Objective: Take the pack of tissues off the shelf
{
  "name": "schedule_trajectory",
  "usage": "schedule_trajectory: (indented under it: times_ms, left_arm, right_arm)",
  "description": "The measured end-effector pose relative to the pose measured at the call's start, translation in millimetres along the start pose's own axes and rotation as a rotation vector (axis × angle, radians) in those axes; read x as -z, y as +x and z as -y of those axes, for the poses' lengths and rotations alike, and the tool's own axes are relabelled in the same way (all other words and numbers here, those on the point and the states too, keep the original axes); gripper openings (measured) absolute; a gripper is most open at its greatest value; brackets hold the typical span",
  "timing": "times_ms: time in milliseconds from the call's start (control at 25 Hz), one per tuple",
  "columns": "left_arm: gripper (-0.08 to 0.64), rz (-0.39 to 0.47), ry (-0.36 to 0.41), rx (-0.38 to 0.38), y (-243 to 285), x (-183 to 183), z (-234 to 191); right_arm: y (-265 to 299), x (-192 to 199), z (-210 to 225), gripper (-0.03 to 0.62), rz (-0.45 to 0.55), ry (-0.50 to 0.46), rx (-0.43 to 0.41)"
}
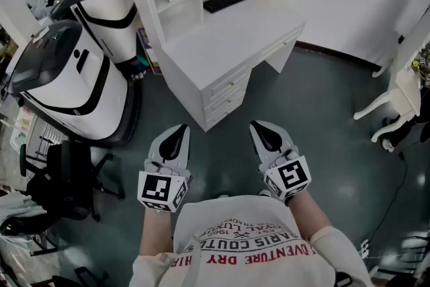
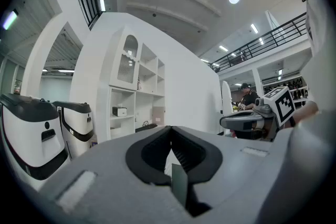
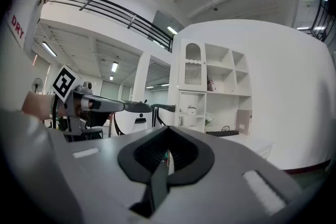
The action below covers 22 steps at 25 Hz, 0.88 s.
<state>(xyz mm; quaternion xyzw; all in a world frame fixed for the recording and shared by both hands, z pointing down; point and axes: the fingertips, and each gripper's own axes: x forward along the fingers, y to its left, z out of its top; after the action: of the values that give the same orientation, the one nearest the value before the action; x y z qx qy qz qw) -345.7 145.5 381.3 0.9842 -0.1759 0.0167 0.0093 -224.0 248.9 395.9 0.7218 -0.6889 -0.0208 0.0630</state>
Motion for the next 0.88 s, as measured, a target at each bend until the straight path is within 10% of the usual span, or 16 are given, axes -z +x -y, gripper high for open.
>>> schedule_trajectory:
  times_ms: [720, 800, 880]
  left_arm:
    - [0.017, 0.008, -0.016, -0.02, 28.2, 10.3, -25.0]
    - [0.42, 0.052, -0.018, -0.033, 35.1, 0.5, -28.9]
    - [0.481, 0.058, -0.009, -0.053, 43.6, -3.0, -33.6]
  right_arm:
    - [29.9, 17.1, 23.8, -0.002, -0.024, 0.068, 0.062]
    - [33.6, 20.1, 29.0, -0.002, -0.035, 0.061, 0.062]
    - [38.2, 24.1, 37.9, -0.002, -0.049, 0.062, 0.063]
